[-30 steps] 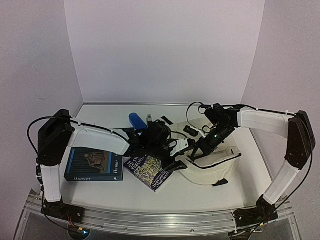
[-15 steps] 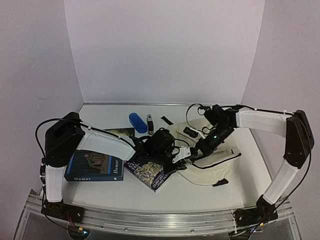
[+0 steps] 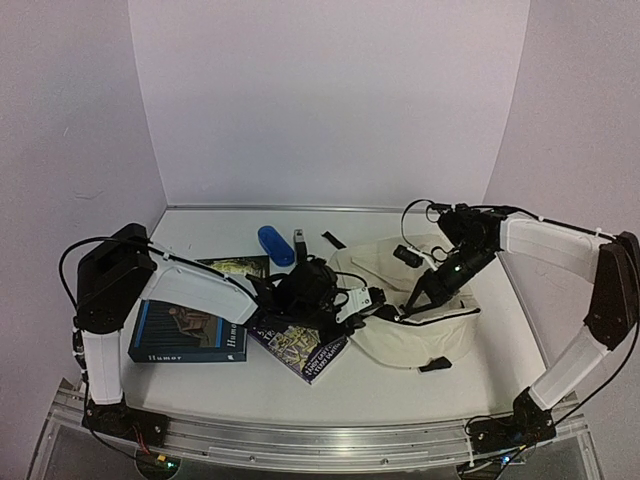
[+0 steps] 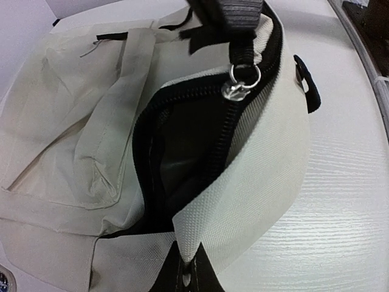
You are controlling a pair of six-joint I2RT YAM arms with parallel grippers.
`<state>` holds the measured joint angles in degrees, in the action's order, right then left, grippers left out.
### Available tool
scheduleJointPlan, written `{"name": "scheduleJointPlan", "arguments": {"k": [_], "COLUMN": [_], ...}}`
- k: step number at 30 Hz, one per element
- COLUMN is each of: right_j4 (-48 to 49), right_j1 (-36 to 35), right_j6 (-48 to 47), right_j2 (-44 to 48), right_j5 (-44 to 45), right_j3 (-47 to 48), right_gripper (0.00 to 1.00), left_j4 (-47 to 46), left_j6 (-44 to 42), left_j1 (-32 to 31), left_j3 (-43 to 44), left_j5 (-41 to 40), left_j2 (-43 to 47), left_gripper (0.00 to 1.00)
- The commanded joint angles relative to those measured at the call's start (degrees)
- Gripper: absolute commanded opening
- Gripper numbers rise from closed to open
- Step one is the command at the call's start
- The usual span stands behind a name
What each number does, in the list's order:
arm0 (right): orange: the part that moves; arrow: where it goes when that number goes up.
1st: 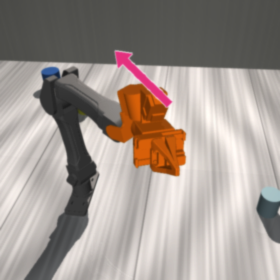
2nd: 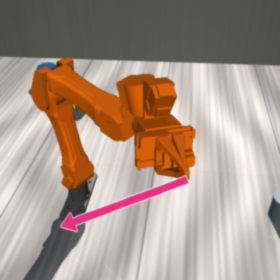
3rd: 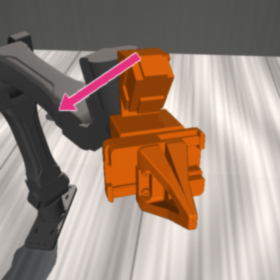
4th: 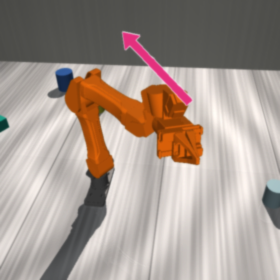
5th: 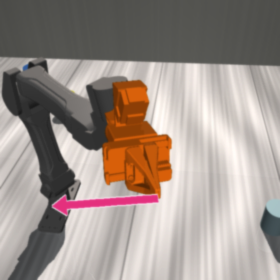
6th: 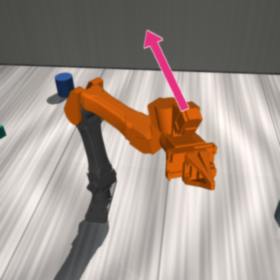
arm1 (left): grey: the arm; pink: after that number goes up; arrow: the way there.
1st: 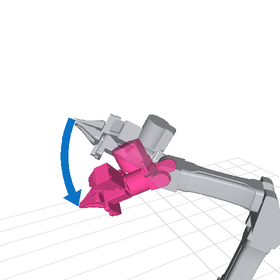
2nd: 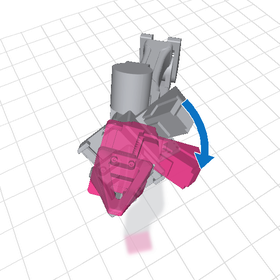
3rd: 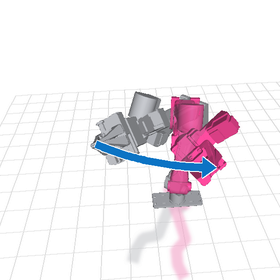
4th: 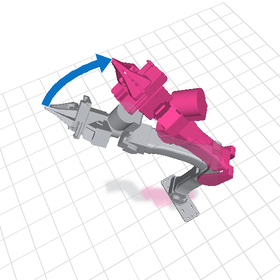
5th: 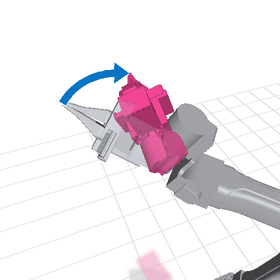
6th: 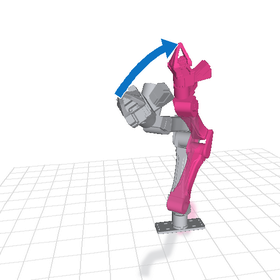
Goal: Pack the student bag
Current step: Unzip the student bag at the center of the board.
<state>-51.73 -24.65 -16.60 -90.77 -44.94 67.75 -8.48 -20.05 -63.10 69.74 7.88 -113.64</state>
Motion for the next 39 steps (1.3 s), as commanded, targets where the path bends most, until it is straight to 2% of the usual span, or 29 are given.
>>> {"name": "scheduleJointPlan", "arguments": {"k": [1, 6, 8, 9, 11, 13, 21, 28, 34, 39], "right_j4": [-7.99, -8.62, -8.42, -8.36, -8.07, -7.9, -6.9, -6.64, -6.73, -6.85], "right_j1": [3.51, 3.74, 3.78, 3.76, 3.77, 3.76, 3.66, 3.67, 3.77, 4.45], "right_j6": [-5.32, -5.81, -5.05, -4.68, -3.74, -3.31, -2.69, -2.63, -2.49, -2.42], "right_j2": [4.19, 4.58, 3.82, 3.34, 2.36, 1.48, 0.6, 1.3, 2.06, 1.94], "right_j5": [2.25, 1.35, -0.6, -1.88, -3.49, -4.66, -5.94, -4.0, -2.37, -0.46], "right_j3": [-0.68, -0.78, -0.16, 0.33, 1.26, 2.14, 2.11, 2.11, 2.15, 2.32], "right_gripper": [0.0, 0.0, 0.0, 0.0, 0.0, 0.0, 0.0, 0.0, 0.0, 0.0], "left_j4": [-0.05, -2.04, -1.08, -0.13, 1.06, 2.42, 7.14, 11.5, 12.27, 12.78], "left_j6": [2.34, 3.29, 2.83, 2.56, 1.79, 0.59, -2.51, -4.89, -4.63, -3.87], "left_j1": [3.34, 4.9, 4.67, 4.2, 2.41, 0.41, -4.64, -5.59, -5.61, -5.59], "left_j3": [-3.39, -4.95, -4.14, -3.41, -2.0, -0.08, 7.43, 15.37, 16.39, 15.05], "left_j5": [-2.48, -2.29, -2.43, -2.61, -3.31, -4.64, -5.85, -7.24, -6.26, -6.9], "left_j2": [4.76, 6.53, 6.78, 6.92, 7.2, 7.17, 4.9, -2.01, -3.74, -3.9], "left_gripper": [0.04, 0.05, 0.15, 0.25, 0.38, 0.47, 0.58, 0.55, 0.49, 0.25]}}
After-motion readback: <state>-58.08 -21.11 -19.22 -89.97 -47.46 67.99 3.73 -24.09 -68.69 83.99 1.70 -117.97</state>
